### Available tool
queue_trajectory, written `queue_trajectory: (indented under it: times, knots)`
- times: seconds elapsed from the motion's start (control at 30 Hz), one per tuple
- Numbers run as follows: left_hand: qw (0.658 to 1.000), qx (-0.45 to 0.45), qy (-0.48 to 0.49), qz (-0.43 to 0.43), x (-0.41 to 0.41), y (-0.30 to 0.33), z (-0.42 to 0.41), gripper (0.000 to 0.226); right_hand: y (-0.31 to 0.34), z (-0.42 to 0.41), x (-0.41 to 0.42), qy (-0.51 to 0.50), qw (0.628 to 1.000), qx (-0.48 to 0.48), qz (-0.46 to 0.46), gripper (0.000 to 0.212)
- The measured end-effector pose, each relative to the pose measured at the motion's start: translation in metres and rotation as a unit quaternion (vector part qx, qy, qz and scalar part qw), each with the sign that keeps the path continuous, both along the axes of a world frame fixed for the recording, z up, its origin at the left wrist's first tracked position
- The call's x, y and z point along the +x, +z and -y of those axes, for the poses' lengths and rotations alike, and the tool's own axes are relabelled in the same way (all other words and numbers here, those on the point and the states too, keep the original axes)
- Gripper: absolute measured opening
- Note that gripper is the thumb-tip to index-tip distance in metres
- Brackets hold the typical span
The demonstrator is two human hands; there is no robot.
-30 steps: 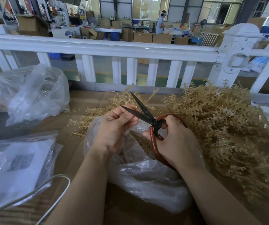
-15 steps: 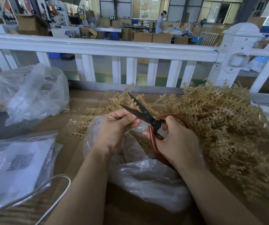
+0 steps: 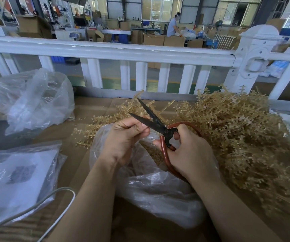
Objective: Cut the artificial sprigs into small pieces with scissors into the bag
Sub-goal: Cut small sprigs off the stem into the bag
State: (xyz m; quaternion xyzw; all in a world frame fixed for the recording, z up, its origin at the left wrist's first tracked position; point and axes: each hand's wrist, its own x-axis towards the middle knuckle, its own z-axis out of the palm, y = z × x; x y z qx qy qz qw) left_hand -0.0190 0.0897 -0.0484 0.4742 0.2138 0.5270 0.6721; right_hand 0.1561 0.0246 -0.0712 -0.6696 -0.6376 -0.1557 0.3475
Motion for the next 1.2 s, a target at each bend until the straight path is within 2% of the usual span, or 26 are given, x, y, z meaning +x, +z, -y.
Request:
queue_trajectory:
  times: [0.2, 0.63, 0.83, 1.0, 1.2]
  knots:
    - [1.0, -0.013, -0.024, 0.011, -0.0012, -0.0009, -0.0014, 0.009, -0.0002, 0.0019, 0.0001, -0.012, 1.0, 0.002, 0.005, 0.051]
    - [0.998, -0.022, -0.054, 0.035, 0.0008, 0.0015, 0.0, 0.015, 0.0033, 0.0056, -0.0015, 0.004, 1.0, 0.018, -0.006, 0.053]
    - [0.997, -0.029, -0.055, 0.037, 0.0005, 0.0024, 0.0003, 0.012, 0.0014, 0.0054, 0.0007, 0.016, 0.999, -0.007, -0.028, 0.064]
    - [0.998, -0.011, -0.056, 0.023, 0.0014, 0.0032, 0.0021, 0.02, 0.0008, 0.0047, 0.0002, 0.02, 0.999, -0.011, -0.035, 0.074]
    - [0.999, 0.007, -0.042, 0.017, 0.0026, 0.0019, 0.0022, 0.017, 0.0017, 0.0042, -0.0003, 0.008, 0.999, -0.015, -0.041, 0.074]
